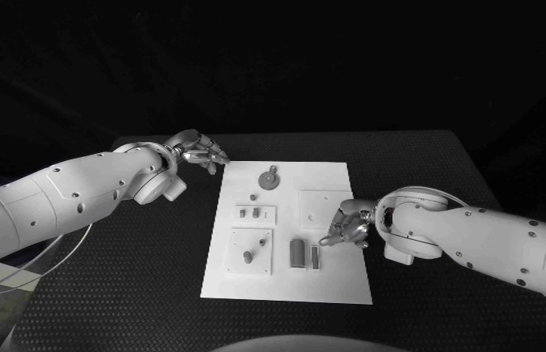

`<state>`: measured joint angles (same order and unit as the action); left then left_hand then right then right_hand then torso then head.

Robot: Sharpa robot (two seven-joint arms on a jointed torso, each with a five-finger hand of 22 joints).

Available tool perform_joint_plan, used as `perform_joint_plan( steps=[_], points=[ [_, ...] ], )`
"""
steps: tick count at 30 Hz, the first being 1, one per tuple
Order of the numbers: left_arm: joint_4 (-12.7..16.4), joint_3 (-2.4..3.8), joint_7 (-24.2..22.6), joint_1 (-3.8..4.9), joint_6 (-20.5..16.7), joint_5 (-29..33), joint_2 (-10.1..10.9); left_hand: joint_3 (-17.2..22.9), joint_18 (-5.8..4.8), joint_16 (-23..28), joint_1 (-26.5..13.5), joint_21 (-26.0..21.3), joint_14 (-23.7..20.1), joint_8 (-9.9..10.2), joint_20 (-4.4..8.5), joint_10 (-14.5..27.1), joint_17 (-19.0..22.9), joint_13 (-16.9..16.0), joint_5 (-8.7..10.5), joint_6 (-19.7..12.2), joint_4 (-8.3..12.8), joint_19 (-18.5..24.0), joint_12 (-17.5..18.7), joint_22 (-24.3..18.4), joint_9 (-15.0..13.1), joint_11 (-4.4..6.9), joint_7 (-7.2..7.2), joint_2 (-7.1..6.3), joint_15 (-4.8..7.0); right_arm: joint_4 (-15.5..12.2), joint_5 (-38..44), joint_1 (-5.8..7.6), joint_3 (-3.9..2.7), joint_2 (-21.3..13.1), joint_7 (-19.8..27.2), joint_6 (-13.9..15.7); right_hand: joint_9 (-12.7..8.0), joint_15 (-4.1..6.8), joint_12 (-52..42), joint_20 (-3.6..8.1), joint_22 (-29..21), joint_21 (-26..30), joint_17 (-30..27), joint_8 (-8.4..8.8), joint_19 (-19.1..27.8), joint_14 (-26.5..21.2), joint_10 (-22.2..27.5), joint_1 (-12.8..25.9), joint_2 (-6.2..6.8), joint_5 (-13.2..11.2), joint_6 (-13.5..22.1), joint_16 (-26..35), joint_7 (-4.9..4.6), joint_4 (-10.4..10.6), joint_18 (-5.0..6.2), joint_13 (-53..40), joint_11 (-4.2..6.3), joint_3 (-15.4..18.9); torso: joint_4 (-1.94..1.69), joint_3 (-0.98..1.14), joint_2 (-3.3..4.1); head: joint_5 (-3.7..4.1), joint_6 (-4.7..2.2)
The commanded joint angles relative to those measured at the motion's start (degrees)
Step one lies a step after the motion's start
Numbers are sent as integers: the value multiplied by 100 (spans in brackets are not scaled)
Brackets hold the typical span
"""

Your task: Assemble the parts on the task board

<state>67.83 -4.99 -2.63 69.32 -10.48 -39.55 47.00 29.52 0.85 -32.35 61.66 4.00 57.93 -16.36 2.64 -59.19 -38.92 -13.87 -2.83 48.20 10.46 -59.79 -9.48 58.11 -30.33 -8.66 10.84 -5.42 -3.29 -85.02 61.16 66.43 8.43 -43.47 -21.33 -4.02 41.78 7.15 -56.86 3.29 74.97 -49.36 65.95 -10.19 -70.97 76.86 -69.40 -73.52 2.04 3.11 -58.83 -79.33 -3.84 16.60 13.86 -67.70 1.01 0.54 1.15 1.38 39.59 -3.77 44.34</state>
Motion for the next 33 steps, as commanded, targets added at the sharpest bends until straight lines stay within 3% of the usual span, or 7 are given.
perform_joint_plan(
  steps=[1, 11, 20, 22, 24, 27, 33],
  points=[
    [-30, 3, -160, 6, -35, 828, -44, -14, 105, 22, -28, 13, 42, 11, -12, 32, -8, 6, -15, -41, -21, 6, -33, 5, 5, -7, -13, 16, 16, 388, -794, 80, -46, 22, 1287, 781, -3, -49, -50, -5, 58, 40, -95, 22, -2, -51, 47, 56, 146, -8, 235, 48, -204, 11, 114, -25, -43, -88, 16, -10, -13, 7, -140],
    [-450, 7, -657, 29, 347, 2028, -288, -98, 71, 178, -125, -37, -57, 99, -39, -74, 4, -5, 2, -220, -4, 128, -95, -50, 50, 35, -31, -13, -14, 1727, -1754, 234, -301, 310, 2775, 1268, 27, -78, -12, -34, 50, 182, -566, 26, 229, -509, 351, -298, 173, -9, 339, 398, -239, -18, 114, -83, -78, -265, 10, -17, -125, 38, -719],
    [-776, 7, -904, 231, 85, 2766, -480, -144, 99, 1248, -234, -58, -1502, 164, -497, 673, 408, 274, 11, -444, 119, 1102, 372, -462, 88, -4, -110, -6, -503, 3183, -2789, 238, -601, 931, 3519, 1217, -4, -388, 993, -483, -326, 1107, -1105, 237, 1337, -1551, 1353, -569, 134, -20, 936, 1564, -522, -21, -7, 616, -379, -298, 39, 14, -331, -58, -1355],
    [-738, 6, -898, 320, 7, 2821, -446, -144, 56, 1470, -273, -64, -1816, 215, -600, 858, 514, 359, 2, -574, 132, 1469, 481, -640, 111, 28, -167, -23, -585, 3558, -2804, 214, -676, 1126, 3675, 1303, -46, -556, 1546, -685, -540, 1585, -1386, 306, 1944, -2088, 1727, -540, 124, -38, 1111, 2175, -655, -29, -136, 1124, -513, -276, 67, 8, -371, -75, -1530],
    [-721, 5, -887, 384, -71, 2882, -452, -159, 14, 1623, -305, -61, -2042, 312, -665, 1122, 594, 452, 2, -787, 144, 1707, 593, -777, 148, 12, -221, -71, -648, 3786, -3225, 182, -719, 1224, 3785, 1273, -164, -1282, 2684, -1020, -984, 2504, -2223, 421, 3149, -3041, 2030, -595, 191, 73, 1409, 3593, -702, 14, -418, 2298, -816, -350, 106, -3, -403, -112, -1679],
    [-730, 5, -938, 398, -136, 2930, -485, -246, -36, 1791, -400, -60, -2312, 501, -732, 1573, 686, 593, -3, -1215, 143, 1959, 599, -938, 208, 2, -297, -165, -695, 3886, -3661, 168, -852, 1289, 3891, 1099, -301, -1822, 3625, -1341, -1342, 3346, -2938, 500, 4451, -3932, 2348, -554, 147, 10, 1661, 4844, -644, -7, -797, 3321, -1034, -282, 136, -4, -441, -161, -1823],
    [-912, 5, -1066, 394, -5, 2995, -661, -352, -85, 2025, -561, -56, -2759, 556, -925, 2021, 800, 750, 1, -1553, 20, 2557, 578, -1242, 162, 132, -480, -297, -699, 3916, -3922, 66, -1028, 1352, 4020, 1013, -497, -1839, 4468, -1490, -1305, 3668, -3588, 512, 5178, -4603, 2492, -288, 138, -1, 1880, 5816, -568, -10, -1024, 4412, -990, -279, 190, 7, -520, -240, -1952]
  ],
)
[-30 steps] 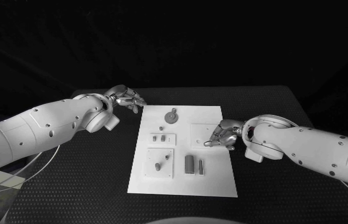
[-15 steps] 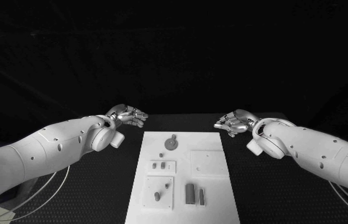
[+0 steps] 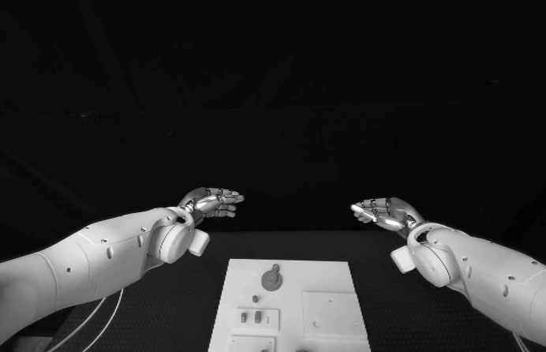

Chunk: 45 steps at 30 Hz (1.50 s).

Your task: Assemble the parts on the task board

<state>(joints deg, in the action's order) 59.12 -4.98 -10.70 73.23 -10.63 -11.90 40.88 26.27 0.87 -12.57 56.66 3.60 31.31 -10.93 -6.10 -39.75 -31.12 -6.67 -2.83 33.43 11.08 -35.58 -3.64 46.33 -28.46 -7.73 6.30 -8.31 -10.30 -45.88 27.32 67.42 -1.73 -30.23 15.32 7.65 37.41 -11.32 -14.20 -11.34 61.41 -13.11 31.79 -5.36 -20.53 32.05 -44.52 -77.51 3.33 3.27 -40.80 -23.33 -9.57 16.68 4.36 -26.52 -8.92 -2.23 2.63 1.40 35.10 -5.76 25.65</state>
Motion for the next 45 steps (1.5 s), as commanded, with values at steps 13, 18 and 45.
perform_joint_plan(
  steps=[13, 18, 45],
  points=[
    [-67, 6, -235, -61, 38, 103, -177, -2627, -87, 1257, -5666, -360, -3131, 1093, 610, 3975, 3112, 667, 283, -3343, -1108, 3558, 364, -4633, 2846, 773, -630, 831, 1030, -16, -502, -73, -126, 51, 256, -43, -3741, 1132, 1420, 1134, -2089, 1311, -3179, 536, 2053, -3205, 4452, 2839, -333, -327, 4080, 2333, 957, -1668, -436, 2652, 892, 223, 28, 28, -88, -108, -158],
    [207, 49, -380, -170, -257, 198, -128, -2627, -87, 1257, -5666, -360, -3131, 1093, 610, 3975, 3112, 667, 283, -3343, -1108, 3558, 364, -4633, 2846, 773, -630, 831, 1030, -311, -652, -117, -106, -49, 336, 205, -3741, 1132, 1420, 1134, -6141, 1311, -3179, 536, 2053, -3205, 4452, 7751, -333, -327, 4080, 2333, 957, -1668, -436, 2652, 892, 223, -14, 4, -131, -10, -10],
    [3084, 498, -1910, -1307, -3349, 1190, 381, -2627, -87, 1257, -5666, -360, -3131, 1093, 610, 3975, 3112, 667, 283, -3343, -1108, 3558, 364, -4633, 2846, 773, -630, 831, 1030, -4276, -2665, -707, 164, -1401, 1412, 3536, -3741, 1132, 1420, 1134, -6141, 1311, -3179, 536, 2053, -3205, 4452, 7751, -333, -327, 4080, 2333, 957, -1668, -436, 2652, 892, 223, -263, -140, -392, 576, 873]
  ],
)
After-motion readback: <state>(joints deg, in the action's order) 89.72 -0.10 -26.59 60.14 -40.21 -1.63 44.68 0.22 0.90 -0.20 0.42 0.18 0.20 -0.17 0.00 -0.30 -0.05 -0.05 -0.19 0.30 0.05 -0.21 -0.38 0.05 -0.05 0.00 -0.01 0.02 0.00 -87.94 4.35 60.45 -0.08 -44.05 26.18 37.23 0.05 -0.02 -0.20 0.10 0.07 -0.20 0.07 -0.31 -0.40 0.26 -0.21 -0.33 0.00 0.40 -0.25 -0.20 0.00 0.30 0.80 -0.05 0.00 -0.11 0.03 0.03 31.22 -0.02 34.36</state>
